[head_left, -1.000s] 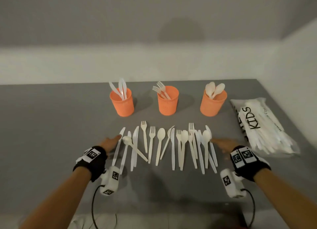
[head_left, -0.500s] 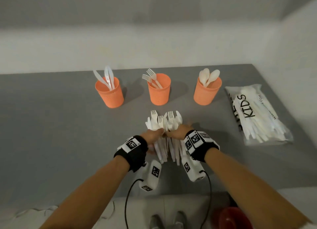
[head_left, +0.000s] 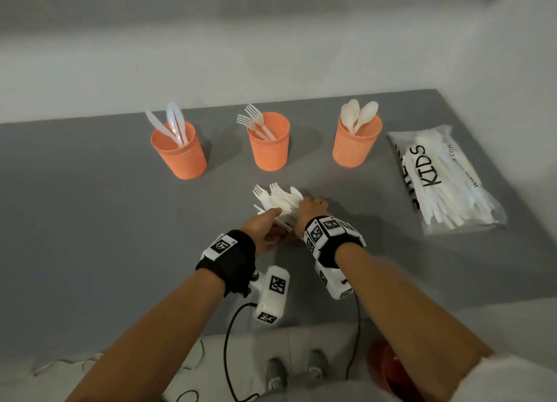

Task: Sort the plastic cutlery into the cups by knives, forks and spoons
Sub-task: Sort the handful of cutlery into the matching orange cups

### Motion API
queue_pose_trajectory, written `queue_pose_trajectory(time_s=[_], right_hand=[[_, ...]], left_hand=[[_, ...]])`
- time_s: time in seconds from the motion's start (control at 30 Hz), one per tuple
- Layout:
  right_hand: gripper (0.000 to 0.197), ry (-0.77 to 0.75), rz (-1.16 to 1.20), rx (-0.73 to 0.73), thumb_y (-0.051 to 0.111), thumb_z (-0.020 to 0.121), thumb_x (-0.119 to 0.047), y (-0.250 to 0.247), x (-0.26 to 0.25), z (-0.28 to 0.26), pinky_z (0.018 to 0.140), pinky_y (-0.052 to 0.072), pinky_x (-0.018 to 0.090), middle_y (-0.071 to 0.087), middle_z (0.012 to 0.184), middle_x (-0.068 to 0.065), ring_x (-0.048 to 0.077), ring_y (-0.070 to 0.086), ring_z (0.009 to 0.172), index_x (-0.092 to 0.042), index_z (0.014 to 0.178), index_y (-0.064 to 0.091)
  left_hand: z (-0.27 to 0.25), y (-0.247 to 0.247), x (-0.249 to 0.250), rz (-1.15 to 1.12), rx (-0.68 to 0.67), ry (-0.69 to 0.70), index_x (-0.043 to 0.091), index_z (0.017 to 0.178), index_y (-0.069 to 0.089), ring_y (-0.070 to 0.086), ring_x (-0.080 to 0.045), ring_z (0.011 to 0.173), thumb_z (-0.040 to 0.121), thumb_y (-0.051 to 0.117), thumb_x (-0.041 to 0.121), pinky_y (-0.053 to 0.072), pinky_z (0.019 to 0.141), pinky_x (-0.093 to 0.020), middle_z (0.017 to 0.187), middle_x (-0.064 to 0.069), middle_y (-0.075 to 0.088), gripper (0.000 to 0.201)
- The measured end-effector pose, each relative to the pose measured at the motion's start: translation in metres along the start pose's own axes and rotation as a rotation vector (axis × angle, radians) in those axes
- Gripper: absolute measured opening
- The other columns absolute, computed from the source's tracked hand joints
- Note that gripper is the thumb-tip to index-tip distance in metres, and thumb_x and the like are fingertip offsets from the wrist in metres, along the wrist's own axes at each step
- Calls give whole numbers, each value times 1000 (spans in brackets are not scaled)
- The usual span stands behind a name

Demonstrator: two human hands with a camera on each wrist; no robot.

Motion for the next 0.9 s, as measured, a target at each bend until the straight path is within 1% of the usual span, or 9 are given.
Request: queue_pose_trajectory(time_s=[0.07,0.23,0.3,0.4,0.53,0.63,0.7,0.8,0.9], right_hand=[[57,-20,18,-11,64,84,-15,-1,-3,1,101,39,38,41,137,19,33,40,128,-2,132,36],[47,-75,1,-44,66,81,-9,-3,-7,3,97,45,37,50,132,19,35,48,123,0,124,49],[48,-88,-19,-39,67,80,-9,-3,-8,4,97,45,37,50,131,20,34,48,122,0,123,49],[50,-119,-54,7,71,76,-11,-4,-11,3,95,45,36,52,128,18,33,49,120,-2,121,50],[50,-168,-90,70,72,73,-13,-6,-15,-2,95,45,38,58,123,15,33,53,117,-6,118,51],[59,-181,-54,34,70,75,-10,-2,-13,-4,95,44,40,51,128,18,35,50,119,-4,127,41],[60,-193,-11,16,69,76,-8,0,-13,-5,94,44,39,48,129,20,36,50,120,-3,128,39],[54,-219,1,16,68,77,-6,-1,-14,-7,92,45,37,52,127,19,36,52,118,-3,126,44],[44,-265,-40,48,67,79,-7,-2,-16,-7,92,46,37,59,122,16,34,56,115,-4,120,51]], left_hand=[[-1,1,1,-90,12,23,8,86,54,47,-17,65,94,44,33,38,61,-25,76,-10,57,28],[-5,5,1,-207,-13,34,8,82,53,41,-16,60,93,43,32,34,58,-23,72,-8,49,29],[-6,5,-1,-197,-31,22,7,81,54,42,-15,62,92,44,36,35,60,-23,74,-7,49,32],[-9,4,-2,-195,-27,19,7,90,57,50,-17,70,91,46,38,42,66,-25,82,-8,57,34],[-11,4,-6,-234,-36,14,9,79,55,46,-16,67,90,47,39,42,66,-25,73,-6,49,34],[-12,3,-8,-245,-40,11,10,76,52,48,-16,70,91,45,39,42,67,-25,70,-3,48,33],[-13,2,-9,-254,-37,17,11,72,50,50,-16,72,91,45,39,43,66,-26,61,-2,48,34],[-15,3,-10,-274,-55,26,13,67,48,48,-16,68,90,46,41,44,67,-25,57,-1,40,36],[-17,4,-11,-286,-57,41,11,70,51,50,-16,70,89,47,42,45,70,-26,61,-3,43,36]])
Point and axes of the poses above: each hand's wrist, its own z-axis towards the middle knuckle, its own y-axis out of the palm, x = y × z, the point moved 5 cm from there along z, towards the middle knuckle
